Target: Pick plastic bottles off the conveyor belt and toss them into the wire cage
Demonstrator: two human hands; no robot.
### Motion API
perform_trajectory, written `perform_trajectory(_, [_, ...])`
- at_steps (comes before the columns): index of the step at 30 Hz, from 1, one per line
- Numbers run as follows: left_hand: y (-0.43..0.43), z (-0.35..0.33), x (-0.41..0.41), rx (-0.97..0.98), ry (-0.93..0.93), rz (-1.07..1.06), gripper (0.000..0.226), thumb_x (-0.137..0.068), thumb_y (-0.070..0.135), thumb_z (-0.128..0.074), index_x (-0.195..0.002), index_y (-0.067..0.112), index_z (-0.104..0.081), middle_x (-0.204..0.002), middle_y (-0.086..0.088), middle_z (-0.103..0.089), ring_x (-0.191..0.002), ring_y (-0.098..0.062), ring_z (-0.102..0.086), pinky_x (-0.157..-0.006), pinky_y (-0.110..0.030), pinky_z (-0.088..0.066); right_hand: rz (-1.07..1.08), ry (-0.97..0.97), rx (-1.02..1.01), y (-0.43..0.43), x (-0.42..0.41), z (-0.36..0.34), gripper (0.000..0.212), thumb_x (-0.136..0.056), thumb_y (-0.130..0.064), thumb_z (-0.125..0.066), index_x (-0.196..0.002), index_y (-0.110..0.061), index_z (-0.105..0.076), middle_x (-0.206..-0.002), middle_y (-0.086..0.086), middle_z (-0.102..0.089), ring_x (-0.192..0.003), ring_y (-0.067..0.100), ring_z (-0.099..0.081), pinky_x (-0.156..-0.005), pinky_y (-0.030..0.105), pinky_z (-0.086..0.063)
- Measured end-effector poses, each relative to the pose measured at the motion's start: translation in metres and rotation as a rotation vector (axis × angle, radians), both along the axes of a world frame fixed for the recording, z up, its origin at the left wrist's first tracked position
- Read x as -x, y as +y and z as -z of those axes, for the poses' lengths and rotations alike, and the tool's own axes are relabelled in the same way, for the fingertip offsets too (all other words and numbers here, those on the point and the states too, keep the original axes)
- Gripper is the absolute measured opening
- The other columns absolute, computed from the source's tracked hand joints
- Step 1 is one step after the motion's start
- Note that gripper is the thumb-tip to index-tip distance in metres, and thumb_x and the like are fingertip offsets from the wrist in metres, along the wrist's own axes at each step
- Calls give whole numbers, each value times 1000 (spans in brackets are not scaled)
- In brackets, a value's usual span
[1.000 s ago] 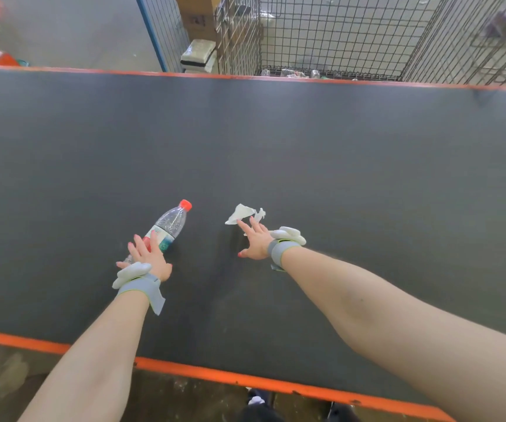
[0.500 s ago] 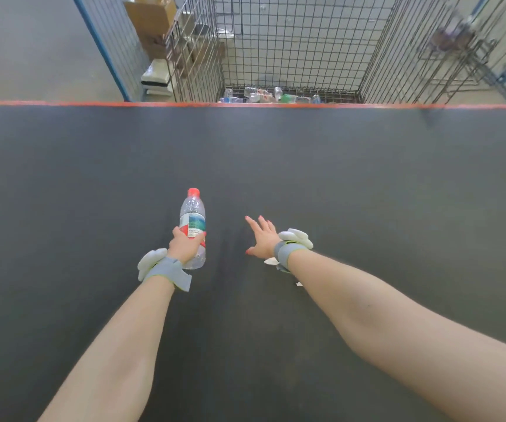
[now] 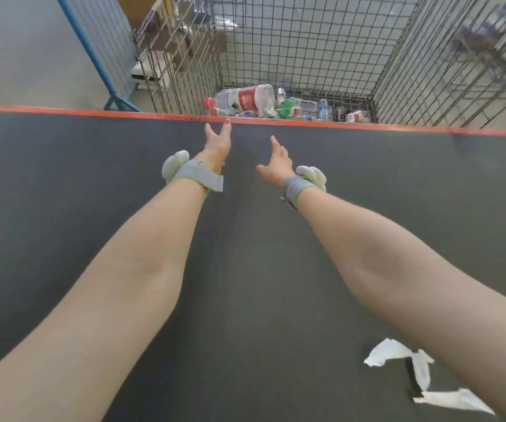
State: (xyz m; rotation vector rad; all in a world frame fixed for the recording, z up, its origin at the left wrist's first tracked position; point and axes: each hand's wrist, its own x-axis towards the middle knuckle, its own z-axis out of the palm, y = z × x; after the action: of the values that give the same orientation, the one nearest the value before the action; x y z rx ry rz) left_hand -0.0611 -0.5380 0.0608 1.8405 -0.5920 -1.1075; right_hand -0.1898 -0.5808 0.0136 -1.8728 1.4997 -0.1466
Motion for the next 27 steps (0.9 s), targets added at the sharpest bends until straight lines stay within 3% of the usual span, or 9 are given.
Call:
perform_trajectory(3, [54, 49, 7, -311, -310, 232, 78, -98, 50, -38, -154, 17, 5, -159, -11, -17, -145, -32, -22, -118, -44, -22, -51, 86, -67, 41, 15, 16, 83, -96, -29, -55, -155, -31, 3, -162, 8, 2, -148, 31, -11, -120, 43, -15])
perform_trajectory(6, [128, 79, 13, -527, -500, 379, 81, -97, 48, -42, -154, 12, 2, -157, -18, -18, -145, -34, -20, -118, -41, -18, -75, 179, -169, 94, 32, 37, 86, -95, -36, -55, -155, -31, 7, -162, 7, 8, -149, 30, -6, -121, 43, -12])
perform_trajectory(9, [214, 84, 22, -647, -622, 478, 80, -98, 47, -42, -154, 14, 5, -160, -16, -3, -148, -33, -2, -120, -45, -8, -162, 253, -235, 169, 50, 46, 88, -94, -41, -55, -154, -32, 8, -162, 5, 11, -149, 30, -1, -121, 45, -9])
perform_trajectory(14, [332, 81, 33, -772, -776, 580, 75, -99, 47, -35, -154, 21, 10, -161, -6, 13, -148, -26, 13, -117, -57, -5, -341, 310, -247, 275, 71, 61, 91, -91, -50, -56, -153, -36, 9, -162, 0, 16, -149, 30, 9, -120, 50, -7])
perform_trajectory(19, [391, 79, 45, -756, -895, 671, 70, -101, 45, -33, -154, 22, 6, -161, -4, 10, -149, -22, 12, -117, -58, -1, -377, 479, -184, 344, 105, 80, 89, -90, -61, -49, -152, -39, 11, -158, -3, 28, -147, 25, 22, -109, 72, -9])
perform_trajectory(23, [418, 70, 38, -721, -918, 562, 64, -102, 42, -31, -154, 24, 2, -162, -2, 7, -149, -20, 9, -117, -56, -3, -255, 404, -236, 363, 116, 73, 89, -90, -60, -49, -153, -37, 10, -159, -1, 25, -148, 27, 19, -115, 62, -11])
perform_trajectory(27, [449, 65, 31, -710, -917, 436, 58, -103, 38, -28, -154, 24, -4, -162, -2, 3, -149, -20, 4, -116, -59, -7, -348, 142, -245, 397, 99, 59, 99, -81, -67, -59, -152, -43, 6, -160, -8, 20, -149, 21, 15, -119, 56, -3])
